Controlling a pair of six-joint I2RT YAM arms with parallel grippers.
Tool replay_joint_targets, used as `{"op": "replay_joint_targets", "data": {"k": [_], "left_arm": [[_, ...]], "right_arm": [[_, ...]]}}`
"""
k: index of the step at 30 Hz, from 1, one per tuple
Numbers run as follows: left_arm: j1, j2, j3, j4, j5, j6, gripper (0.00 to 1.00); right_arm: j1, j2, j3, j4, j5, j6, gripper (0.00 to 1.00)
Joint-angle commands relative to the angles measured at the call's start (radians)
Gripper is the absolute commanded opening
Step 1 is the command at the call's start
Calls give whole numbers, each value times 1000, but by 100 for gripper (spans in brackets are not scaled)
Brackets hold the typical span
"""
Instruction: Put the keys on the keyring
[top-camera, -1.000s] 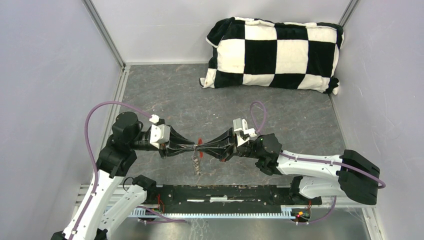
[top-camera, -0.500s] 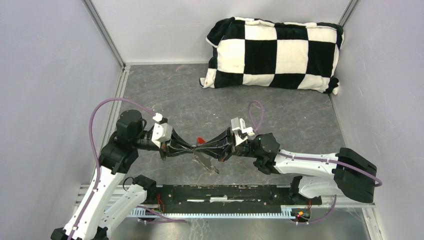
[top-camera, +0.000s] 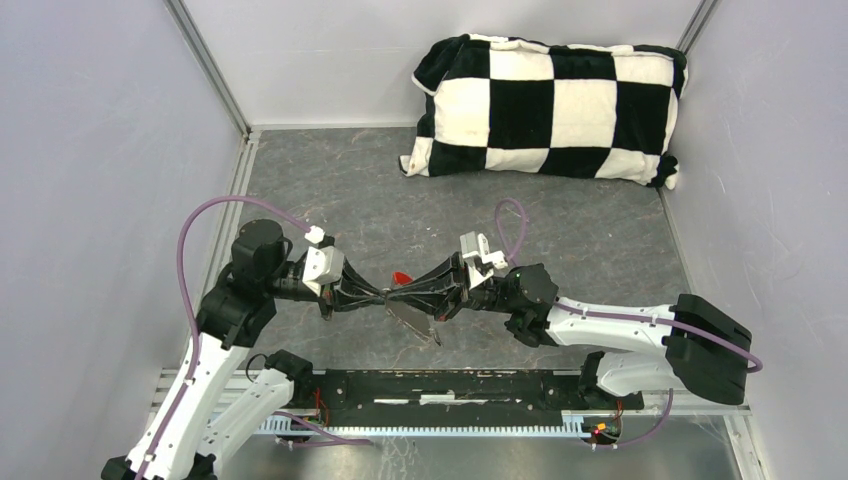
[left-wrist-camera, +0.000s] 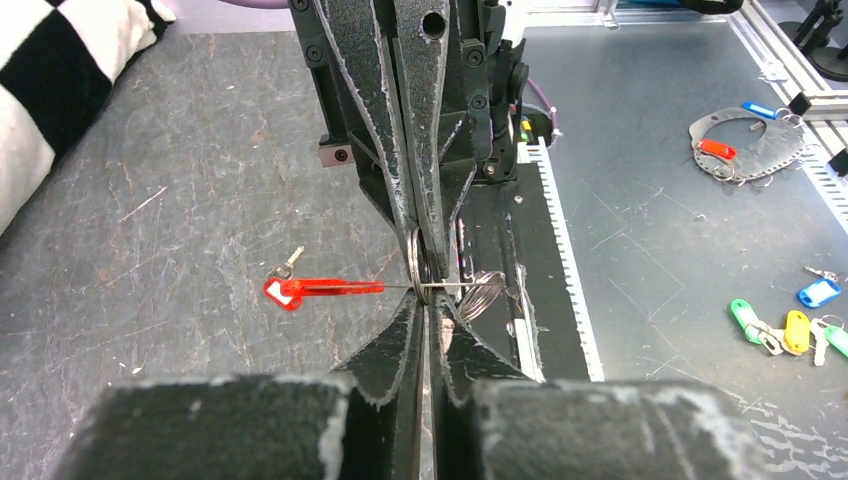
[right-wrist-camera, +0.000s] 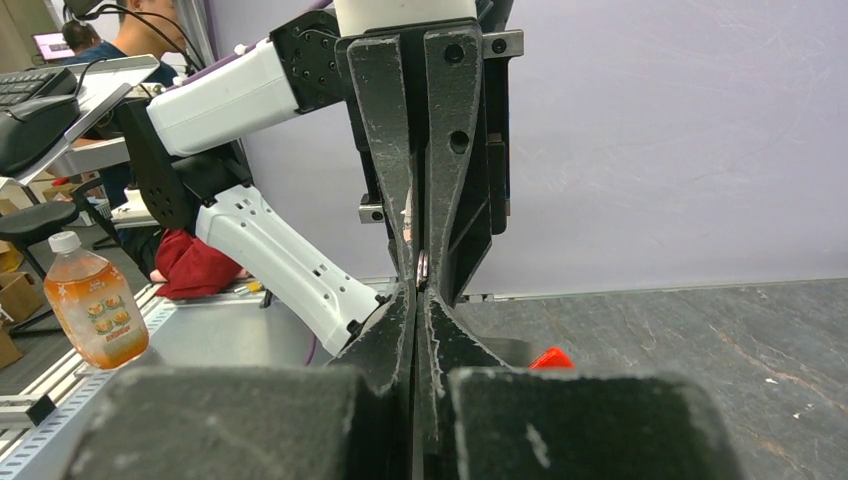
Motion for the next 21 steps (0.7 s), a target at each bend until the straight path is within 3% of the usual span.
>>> {"op": "replay_joint_targets", "data": {"k": [1,6,10,14,21], "left_arm": [[-6,-7,35,34,-15,36,8],[-6,-27,33,7,-52,87,30],[-5,-32,30,1,-60,96,29],[-5,-30,38,-17,-51,123,8],[-6,-35,53,-76,-73,190,26]], "right_arm": [[4,9,52,-7,-33,-2,0],[4,5,50,-30,-58,-2,0],[4,8,60,-41,-68,-2,0],[1,14,71,-48,-77,-2,0],[-10,0,60,-62,-84,-2,0]]}}
